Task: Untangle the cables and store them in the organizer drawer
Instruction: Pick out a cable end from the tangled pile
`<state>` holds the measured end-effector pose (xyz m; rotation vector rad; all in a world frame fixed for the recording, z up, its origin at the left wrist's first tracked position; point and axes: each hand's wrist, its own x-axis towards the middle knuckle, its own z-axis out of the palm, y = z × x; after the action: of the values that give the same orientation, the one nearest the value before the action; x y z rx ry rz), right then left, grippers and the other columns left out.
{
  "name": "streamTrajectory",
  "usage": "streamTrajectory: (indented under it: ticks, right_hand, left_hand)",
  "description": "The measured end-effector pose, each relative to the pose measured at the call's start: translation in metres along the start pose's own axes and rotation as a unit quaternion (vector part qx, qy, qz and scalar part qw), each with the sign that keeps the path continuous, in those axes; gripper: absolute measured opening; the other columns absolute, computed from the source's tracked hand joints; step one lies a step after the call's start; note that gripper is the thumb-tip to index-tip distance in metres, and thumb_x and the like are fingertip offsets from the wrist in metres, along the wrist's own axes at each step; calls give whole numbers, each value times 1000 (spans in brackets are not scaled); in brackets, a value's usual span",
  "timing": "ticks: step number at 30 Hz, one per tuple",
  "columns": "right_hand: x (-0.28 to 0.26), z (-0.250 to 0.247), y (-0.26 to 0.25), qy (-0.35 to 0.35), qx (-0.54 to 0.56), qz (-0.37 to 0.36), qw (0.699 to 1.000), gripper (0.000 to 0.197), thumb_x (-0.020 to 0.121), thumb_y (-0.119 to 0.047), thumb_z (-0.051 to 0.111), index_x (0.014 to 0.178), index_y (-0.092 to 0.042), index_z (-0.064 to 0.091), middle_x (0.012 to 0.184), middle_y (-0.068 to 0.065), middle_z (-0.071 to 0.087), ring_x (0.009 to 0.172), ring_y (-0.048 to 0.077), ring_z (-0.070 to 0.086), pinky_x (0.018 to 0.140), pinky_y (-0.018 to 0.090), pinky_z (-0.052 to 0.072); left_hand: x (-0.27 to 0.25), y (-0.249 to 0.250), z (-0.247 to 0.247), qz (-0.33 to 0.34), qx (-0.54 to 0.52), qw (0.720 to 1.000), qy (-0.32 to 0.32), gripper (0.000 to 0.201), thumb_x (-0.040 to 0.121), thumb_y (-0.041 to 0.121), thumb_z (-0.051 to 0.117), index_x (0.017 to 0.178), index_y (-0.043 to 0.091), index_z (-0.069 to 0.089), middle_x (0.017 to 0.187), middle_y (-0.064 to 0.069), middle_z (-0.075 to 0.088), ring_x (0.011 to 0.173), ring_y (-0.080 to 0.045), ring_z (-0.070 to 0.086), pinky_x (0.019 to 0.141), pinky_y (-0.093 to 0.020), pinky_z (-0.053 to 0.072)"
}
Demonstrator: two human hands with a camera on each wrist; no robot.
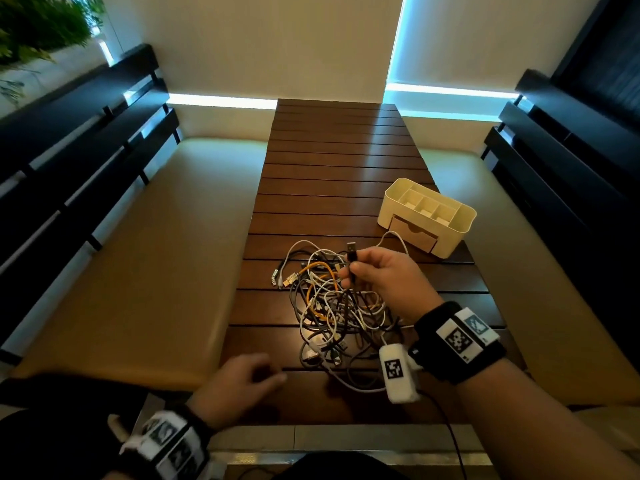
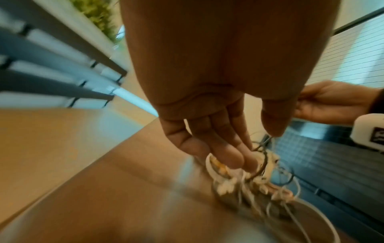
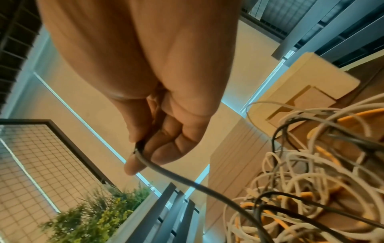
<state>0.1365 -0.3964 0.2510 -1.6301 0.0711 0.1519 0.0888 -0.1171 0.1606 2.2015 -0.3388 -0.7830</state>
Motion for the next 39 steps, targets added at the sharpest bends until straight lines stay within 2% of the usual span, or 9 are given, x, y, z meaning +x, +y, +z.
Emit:
streamTrajectory:
  ticks: [5,9,15,19,25,28,31,35,39]
  right_hand:
    - [-8,4,-17,-16,39,-31,999,7,93,-2,61,97,-7,63,88,13,76,78,26,71,82,44,58]
    - [-12,2,-19,-21,37,-40,998,9,89,-2,65,98,-3,61,86,14,75,79,29,73,81,45,58]
    - [-15,-2,-15,-9,53,-61,997,6,89,0,64,94,-3,62,79,8,75,74,23,72,73,36,60]
    - [-13,-2,-3,-52,62,-45,996,7,96,-3,56,94,-7,61,81,7,72,75,18,69,73,31,57]
    - [-5,-10,18,-65,-58,-28,996,18,102,-13,48,93,-5,62,76,2,61,65,4,59,66,19,49]
    - [-4,-20,13,-23,-108,-49,993,17,100,-18,54,86,-16,62,74,1,58,68,10,57,70,24,50]
    - [-3,-29,2,7,-100,-81,992,15,98,-18,58,84,-19,63,73,-2,60,75,20,60,78,37,51]
    - [-5,-33,-16,10,-105,-120,987,12,98,-14,58,90,-20,64,80,-2,61,76,15,59,75,33,51]
    - [-1,-31,-28,6,-85,-165,983,21,96,-5,59,100,-26,63,94,-3,66,84,6,63,76,23,52]
  left_hand:
    - [31,87,-32,173,-88,966,170,44,92,63,48,123,34,60,110,16,66,98,5,61,82,-19,49]
    - [48,136,-34,257,-191,933,165,27,100,37,44,117,30,64,112,3,71,103,-10,66,88,-25,53]
    - [62,164,-29,279,-231,911,197,22,101,8,51,105,6,73,100,-13,74,92,-28,69,78,-35,59]
    - [64,181,-37,278,-315,880,221,26,106,16,41,95,13,64,97,-11,75,93,-23,71,80,-35,57]
    - [68,193,-47,280,-467,816,194,30,107,31,34,97,18,59,64,0,48,56,-16,53,64,-37,50]
    - [71,182,-45,263,-434,838,200,24,107,20,38,111,21,62,68,2,41,59,-12,40,59,-28,41]
    - [68,175,-42,229,-398,866,197,32,103,3,40,127,19,55,78,3,54,62,-9,44,61,-23,42]
    - [65,177,-38,204,-368,889,179,26,105,6,37,115,10,61,83,-4,69,56,-8,44,57,-21,40]
    - [70,187,-37,191,-198,936,219,24,105,12,41,102,12,64,77,-6,60,54,-3,49,55,-21,42]
